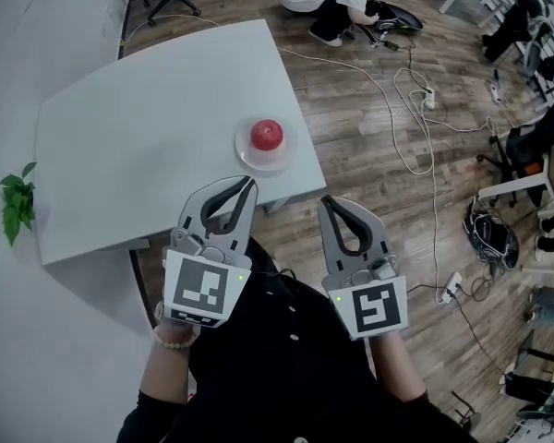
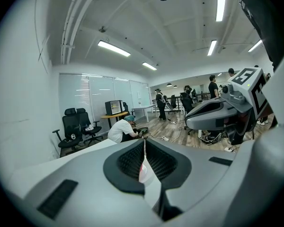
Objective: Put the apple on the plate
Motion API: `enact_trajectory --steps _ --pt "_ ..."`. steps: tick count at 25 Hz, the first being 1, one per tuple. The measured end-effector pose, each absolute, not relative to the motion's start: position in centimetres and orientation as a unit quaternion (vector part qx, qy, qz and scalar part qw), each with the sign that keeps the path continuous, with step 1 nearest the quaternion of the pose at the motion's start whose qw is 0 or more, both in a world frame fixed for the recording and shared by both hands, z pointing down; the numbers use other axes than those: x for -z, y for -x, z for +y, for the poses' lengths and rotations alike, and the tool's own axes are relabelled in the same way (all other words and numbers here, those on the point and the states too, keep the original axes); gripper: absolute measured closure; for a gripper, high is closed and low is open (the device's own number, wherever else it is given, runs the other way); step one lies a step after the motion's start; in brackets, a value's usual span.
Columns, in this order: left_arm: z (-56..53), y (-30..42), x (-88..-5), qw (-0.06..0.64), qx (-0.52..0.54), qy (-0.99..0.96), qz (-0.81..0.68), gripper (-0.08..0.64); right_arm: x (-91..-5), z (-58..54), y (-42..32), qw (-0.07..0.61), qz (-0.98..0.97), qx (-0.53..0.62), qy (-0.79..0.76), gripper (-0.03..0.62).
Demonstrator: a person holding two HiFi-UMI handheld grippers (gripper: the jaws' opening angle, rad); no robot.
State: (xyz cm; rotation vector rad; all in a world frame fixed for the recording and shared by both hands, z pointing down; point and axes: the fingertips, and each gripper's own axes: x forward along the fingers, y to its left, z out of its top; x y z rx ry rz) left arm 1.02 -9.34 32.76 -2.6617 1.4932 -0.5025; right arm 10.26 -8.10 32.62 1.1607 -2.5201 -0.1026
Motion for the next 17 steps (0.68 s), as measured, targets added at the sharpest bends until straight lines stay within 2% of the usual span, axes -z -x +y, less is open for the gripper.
enact_trajectory --steps 17 --pt "-10.21 -1.57 -32.80 0.023 0.164 0.865 0.474 0.537 -32.53 -8.76 -10.32 0.183 -0.892 0.035 -0.411 0.549"
